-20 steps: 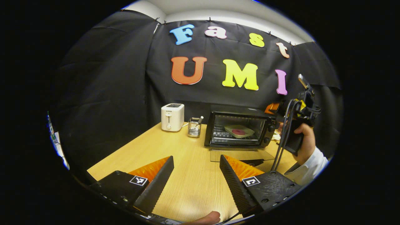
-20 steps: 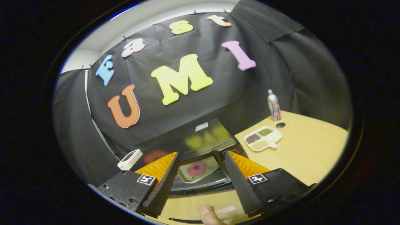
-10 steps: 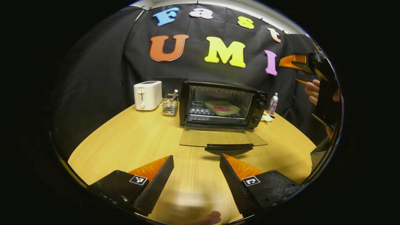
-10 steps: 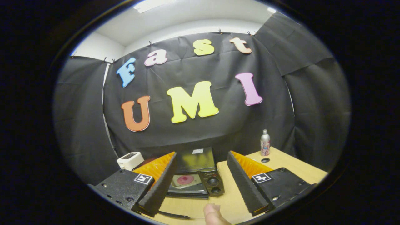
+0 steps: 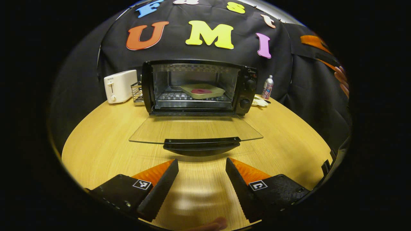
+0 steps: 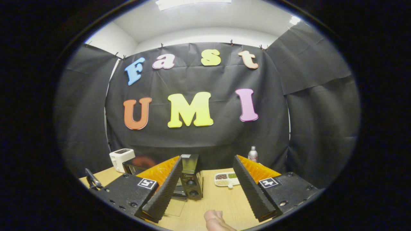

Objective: Open the electric oven with the left hand, put the food in, and close the electric oven.

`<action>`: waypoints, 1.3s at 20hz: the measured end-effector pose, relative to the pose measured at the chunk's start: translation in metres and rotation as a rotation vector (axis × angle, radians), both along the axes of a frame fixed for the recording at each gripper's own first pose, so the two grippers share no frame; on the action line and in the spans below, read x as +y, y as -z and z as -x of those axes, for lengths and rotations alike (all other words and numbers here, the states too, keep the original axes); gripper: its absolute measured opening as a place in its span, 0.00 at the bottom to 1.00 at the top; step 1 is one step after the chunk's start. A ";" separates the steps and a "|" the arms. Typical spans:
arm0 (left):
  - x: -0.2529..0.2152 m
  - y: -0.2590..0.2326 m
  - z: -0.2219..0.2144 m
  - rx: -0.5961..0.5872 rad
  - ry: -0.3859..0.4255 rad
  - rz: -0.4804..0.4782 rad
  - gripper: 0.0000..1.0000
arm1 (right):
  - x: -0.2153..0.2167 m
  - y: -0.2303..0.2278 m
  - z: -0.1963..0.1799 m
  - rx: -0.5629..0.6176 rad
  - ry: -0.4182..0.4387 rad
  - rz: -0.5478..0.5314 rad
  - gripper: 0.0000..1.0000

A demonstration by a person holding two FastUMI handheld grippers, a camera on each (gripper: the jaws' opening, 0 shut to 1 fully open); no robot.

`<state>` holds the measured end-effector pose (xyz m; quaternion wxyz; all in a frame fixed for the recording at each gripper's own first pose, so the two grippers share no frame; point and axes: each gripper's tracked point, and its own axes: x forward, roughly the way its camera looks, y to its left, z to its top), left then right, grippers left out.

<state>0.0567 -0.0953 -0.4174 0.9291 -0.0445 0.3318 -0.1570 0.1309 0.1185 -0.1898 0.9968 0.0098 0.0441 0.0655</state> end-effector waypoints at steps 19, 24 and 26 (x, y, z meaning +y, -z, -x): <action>-0.008 -0.007 -0.042 -0.011 -0.025 -0.039 0.94 | -0.056 -0.012 0.044 -0.050 0.053 0.038 0.96; -0.005 -0.012 -0.060 -0.016 -0.050 -0.041 0.94 | -0.071 -0.026 0.067 -0.078 0.060 0.042 0.96; -0.004 -0.013 -0.071 -0.024 -0.061 -0.036 0.94 | -0.077 -0.032 0.077 -0.088 0.066 0.044 0.96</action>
